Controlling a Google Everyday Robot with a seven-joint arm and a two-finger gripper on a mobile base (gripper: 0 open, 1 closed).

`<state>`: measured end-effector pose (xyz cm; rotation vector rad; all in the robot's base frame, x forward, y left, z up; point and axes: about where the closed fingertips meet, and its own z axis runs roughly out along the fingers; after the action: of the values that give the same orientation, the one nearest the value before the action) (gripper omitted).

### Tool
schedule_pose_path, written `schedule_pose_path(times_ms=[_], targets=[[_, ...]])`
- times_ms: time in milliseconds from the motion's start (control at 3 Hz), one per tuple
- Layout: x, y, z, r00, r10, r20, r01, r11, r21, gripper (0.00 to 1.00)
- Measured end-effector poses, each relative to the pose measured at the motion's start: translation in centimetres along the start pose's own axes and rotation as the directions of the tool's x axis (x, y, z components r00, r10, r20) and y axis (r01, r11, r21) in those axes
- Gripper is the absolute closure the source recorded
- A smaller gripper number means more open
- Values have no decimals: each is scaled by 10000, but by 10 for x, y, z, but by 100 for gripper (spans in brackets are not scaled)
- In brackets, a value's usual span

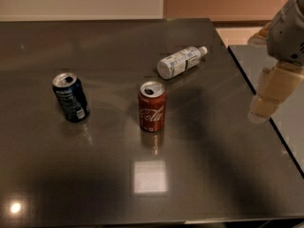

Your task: Pick pepsi can

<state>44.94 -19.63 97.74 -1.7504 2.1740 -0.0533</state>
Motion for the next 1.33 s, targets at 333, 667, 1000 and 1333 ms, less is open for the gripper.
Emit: schedule_pose_path(times_ms=[333,667,1000,1333], targets=[[-34,-12,11,9972,-285,696,295,9995,-129,0],[-76,-22,22,9900,-490,1325,535,9981,-303,0],[-116,-30,34,9820,-583,1794,698,9959,-580,0],[-157,-29,47,9754,-693,2091,909,9913,-951,0]])
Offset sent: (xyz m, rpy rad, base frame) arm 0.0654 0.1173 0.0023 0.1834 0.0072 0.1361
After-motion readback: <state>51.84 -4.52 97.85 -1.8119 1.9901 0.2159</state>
